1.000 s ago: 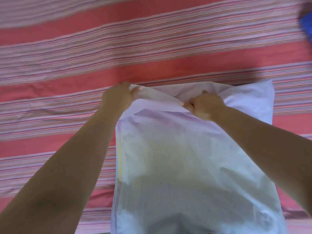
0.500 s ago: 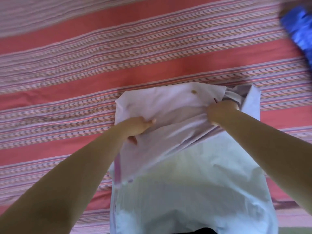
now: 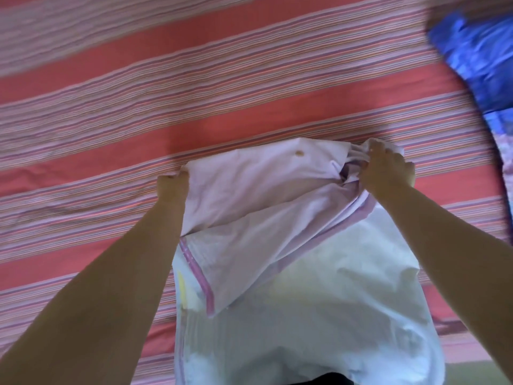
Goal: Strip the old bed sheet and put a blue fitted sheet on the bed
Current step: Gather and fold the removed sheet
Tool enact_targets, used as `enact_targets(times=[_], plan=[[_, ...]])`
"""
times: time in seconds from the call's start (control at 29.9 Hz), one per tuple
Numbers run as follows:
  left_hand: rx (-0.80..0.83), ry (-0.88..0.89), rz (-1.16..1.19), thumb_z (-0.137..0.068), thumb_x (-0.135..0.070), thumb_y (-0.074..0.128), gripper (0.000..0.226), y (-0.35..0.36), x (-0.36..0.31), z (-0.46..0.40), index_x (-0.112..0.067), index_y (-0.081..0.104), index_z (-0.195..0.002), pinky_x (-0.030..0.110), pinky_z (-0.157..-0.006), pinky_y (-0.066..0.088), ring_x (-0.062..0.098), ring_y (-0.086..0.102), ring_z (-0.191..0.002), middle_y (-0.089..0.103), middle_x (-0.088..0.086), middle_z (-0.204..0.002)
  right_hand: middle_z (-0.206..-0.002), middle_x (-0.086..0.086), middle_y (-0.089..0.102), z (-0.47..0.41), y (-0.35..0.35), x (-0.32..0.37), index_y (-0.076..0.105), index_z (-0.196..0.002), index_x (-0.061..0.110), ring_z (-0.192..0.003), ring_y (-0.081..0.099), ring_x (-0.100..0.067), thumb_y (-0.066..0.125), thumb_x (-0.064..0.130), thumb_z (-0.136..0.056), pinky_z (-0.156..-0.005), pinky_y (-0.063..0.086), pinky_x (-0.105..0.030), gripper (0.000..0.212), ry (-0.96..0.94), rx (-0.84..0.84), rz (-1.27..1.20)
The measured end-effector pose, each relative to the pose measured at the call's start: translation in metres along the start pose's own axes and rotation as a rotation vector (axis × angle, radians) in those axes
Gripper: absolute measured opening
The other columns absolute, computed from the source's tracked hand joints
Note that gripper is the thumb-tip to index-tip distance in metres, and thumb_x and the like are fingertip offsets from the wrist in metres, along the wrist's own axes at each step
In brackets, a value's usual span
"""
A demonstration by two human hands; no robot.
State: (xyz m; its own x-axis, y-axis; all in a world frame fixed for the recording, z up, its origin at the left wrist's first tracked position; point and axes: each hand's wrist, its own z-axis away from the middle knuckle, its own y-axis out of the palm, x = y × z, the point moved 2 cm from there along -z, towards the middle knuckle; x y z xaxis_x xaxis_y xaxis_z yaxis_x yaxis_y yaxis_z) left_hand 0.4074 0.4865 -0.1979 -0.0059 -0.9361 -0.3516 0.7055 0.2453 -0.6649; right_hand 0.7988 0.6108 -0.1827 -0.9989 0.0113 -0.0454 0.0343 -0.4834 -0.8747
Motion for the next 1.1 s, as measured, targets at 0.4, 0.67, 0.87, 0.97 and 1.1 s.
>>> enact_targets(times=[0.4,0.67,0.87,0.97,1.1], plan=[[-0.173,0.666,-0.672,-0.098,-0.034,0.048,0.034,-0.038,-0.030,-0.017,-0.008,0.069,-0.104,0.043,-0.080,0.046,0.039,0.054,-0.097,0.056,0.019,-0.109,-0.109,-0.020,0.063,-0.020,-0.033,-0.032,0.049,-0.116,0.011,-0.103,0.059,-0.037,0.037,0.015,-0.091,-0.079,0.037,-0.037,0.028,0.120,-0.012,0.030],[-0.147,1.200,-0.837,-0.089,-0.029,0.042,0.035,-0.024,-0.036,0.006,-0.006,0.068,-0.083,0.043,-0.078,0.039,0.036,0.057,-0.082,0.065,0.013,-0.078,-0.129,-0.013,0.053,-0.034,-0.015,-0.014,0.049,-0.128,0.016,-0.118,0.049,-0.034,0.047,0.034,-0.090,-0.091,0.043,-0.039,0.042,-0.123,0.143,-0.088],[0.142,1.107,-1.439,-0.094,-0.053,0.042,0.044,-0.038,-0.040,-0.002,-0.024,0.062,-0.120,0.036,-0.095,0.032,0.027,0.053,-0.105,0.063,0.011,-0.104,-0.113,-0.023,0.062,-0.056,-0.045,-0.024,0.067,-0.106,0.006,-0.108,0.057,-0.038,0.053,0.023,-0.092,-0.087,0.045,-0.038,0.026,-0.034,0.072,-0.250],[0.069,0.920,-1.696,-0.088,-0.069,0.037,0.060,-0.054,-0.049,-0.014,-0.029,0.046,-0.132,0.034,-0.097,0.034,0.026,0.051,-0.111,0.059,0.010,-0.117,-0.117,-0.024,0.060,-0.054,-0.039,-0.031,0.061,-0.114,0.005,-0.113,0.055,-0.040,0.048,0.016,-0.092,-0.093,0.044,-0.044,0.027,0.078,0.092,-0.128],[0.036,0.498,-0.945,-0.089,-0.044,0.060,0.044,-0.055,-0.053,-0.044,-0.016,0.056,-0.122,0.039,-0.096,0.039,0.033,0.050,-0.117,0.057,0.015,-0.127,-0.121,-0.021,0.058,-0.049,-0.040,-0.026,0.051,-0.122,0.009,-0.115,0.054,-0.039,0.045,0.011,-0.089,-0.092,0.043,-0.044,0.033,0.193,0.005,-0.141]])
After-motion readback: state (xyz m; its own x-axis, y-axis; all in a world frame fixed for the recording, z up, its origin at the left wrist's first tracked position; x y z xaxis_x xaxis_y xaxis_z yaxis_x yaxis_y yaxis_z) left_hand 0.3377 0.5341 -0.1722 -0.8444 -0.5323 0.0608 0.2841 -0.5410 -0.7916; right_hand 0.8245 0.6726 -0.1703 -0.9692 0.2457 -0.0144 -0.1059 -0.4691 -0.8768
